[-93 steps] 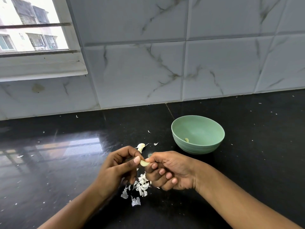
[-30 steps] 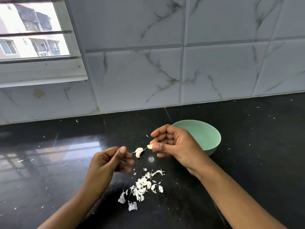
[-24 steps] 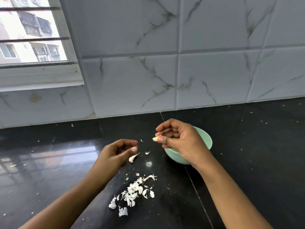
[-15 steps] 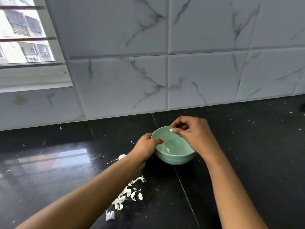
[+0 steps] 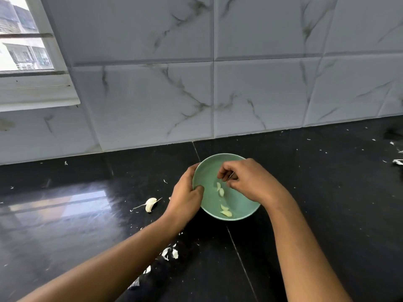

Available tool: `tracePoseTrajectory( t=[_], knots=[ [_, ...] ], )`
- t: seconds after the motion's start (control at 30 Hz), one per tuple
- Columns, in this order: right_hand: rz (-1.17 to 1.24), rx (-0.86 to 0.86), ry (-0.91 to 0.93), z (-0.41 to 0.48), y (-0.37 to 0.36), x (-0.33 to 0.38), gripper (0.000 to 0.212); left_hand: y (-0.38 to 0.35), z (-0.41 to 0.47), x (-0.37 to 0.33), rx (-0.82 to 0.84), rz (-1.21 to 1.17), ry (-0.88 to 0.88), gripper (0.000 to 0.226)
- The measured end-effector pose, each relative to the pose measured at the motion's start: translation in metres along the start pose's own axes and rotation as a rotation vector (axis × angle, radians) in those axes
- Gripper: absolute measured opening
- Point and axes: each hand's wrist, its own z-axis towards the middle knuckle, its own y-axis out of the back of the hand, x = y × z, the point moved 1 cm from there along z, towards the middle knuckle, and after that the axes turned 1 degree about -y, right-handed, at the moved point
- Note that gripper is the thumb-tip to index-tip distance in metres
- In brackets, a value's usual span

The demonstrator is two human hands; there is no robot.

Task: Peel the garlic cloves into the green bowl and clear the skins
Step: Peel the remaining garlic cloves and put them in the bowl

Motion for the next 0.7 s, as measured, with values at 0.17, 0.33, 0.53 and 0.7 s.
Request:
tracePoseTrajectory(
  t=[0.17,0.33,0.53,0.7],
  knots=[
    [0.006,-0.075,0.005,0.0,0.002,0.003,0.022,0.001,0.007,0.002,-0.001,-0.026,0.064,0.059],
    [0.013,-0.283,0.084,0.003,-0.001,0.009,0.011,-0.001,0.017,-0.002,0.033,-0.026,0.163,0.048],
    [0.189,-0.625,0.316,-0.002,-0.018,0.044,0.01,0.027,0.017,-0.008,0.094,-0.082,0.249,0.082],
    [0.211,-0.318,0.403,-0.011,-0.069,0.076,0.018,0.115,-0.011,0.012,-0.155,0.067,0.058,0.025]
  ],
)
